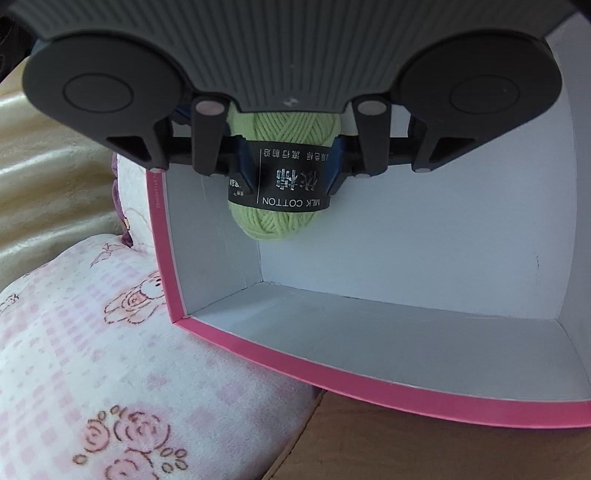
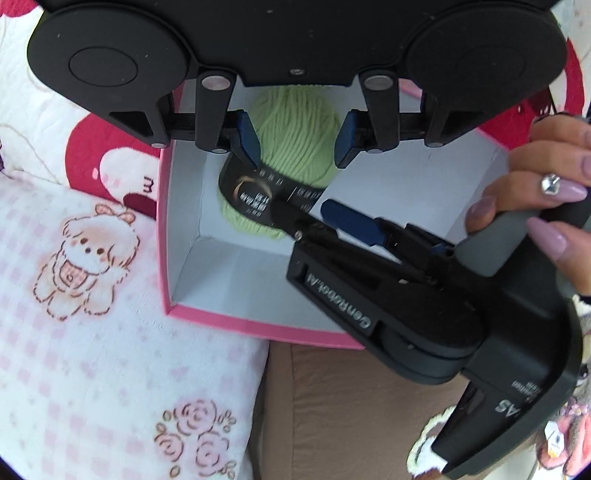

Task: Organize objects
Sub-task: 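Lower the yarn ball into the box and open the left gripper, then withdraw the left tool from the box toward the wet-wipes pack, then close the left gripper on the blue wet-wipes pack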

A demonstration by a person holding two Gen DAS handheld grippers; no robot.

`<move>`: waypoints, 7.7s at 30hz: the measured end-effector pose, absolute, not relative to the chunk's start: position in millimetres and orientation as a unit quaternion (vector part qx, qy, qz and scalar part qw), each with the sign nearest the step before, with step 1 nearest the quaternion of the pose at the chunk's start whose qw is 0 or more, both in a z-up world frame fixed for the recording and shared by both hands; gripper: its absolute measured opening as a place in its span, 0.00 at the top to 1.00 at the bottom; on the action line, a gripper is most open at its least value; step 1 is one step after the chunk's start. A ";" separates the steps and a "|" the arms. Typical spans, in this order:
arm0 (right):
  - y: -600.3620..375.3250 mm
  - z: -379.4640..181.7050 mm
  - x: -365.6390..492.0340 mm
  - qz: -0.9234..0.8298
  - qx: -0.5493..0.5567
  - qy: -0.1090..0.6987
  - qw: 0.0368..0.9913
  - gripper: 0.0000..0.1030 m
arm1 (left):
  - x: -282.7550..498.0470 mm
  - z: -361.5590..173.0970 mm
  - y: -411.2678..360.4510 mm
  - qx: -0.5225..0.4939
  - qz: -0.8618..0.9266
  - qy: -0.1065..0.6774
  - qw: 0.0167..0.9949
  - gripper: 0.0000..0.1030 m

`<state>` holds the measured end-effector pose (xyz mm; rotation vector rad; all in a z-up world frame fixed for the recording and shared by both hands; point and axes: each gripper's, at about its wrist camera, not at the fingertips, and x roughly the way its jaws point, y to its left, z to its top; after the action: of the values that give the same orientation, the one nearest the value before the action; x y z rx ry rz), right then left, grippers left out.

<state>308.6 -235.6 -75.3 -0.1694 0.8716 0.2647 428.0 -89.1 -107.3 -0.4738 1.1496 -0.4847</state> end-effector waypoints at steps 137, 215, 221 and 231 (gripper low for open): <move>-158.2 -8.0 45.4 0.239 -0.086 0.447 0.858 0.10 | 110.9 17.9 20.7 -0.026 -0.226 0.491 0.841 0.00; -143.7 -147.8 106.3 0.208 0.093 0.562 0.795 0.18 | 158.2 -163.7 62.1 -0.200 -0.076 0.622 0.753 0.40; -151.5 -152.7 109.1 0.193 0.110 0.558 0.800 0.31 | 157.5 -164.5 64.9 -0.210 -0.075 0.620 0.753 0.47; -145.6 -148.1 102.2 0.188 0.076 0.546 0.813 0.38 | 148.1 -165.9 52.3 -0.201 -0.049 0.605 0.769 0.49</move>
<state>102.2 -145.6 -148.1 0.1613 1.1663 0.4021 148.1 52.3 -165.9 -0.4366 1.3129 -0.1056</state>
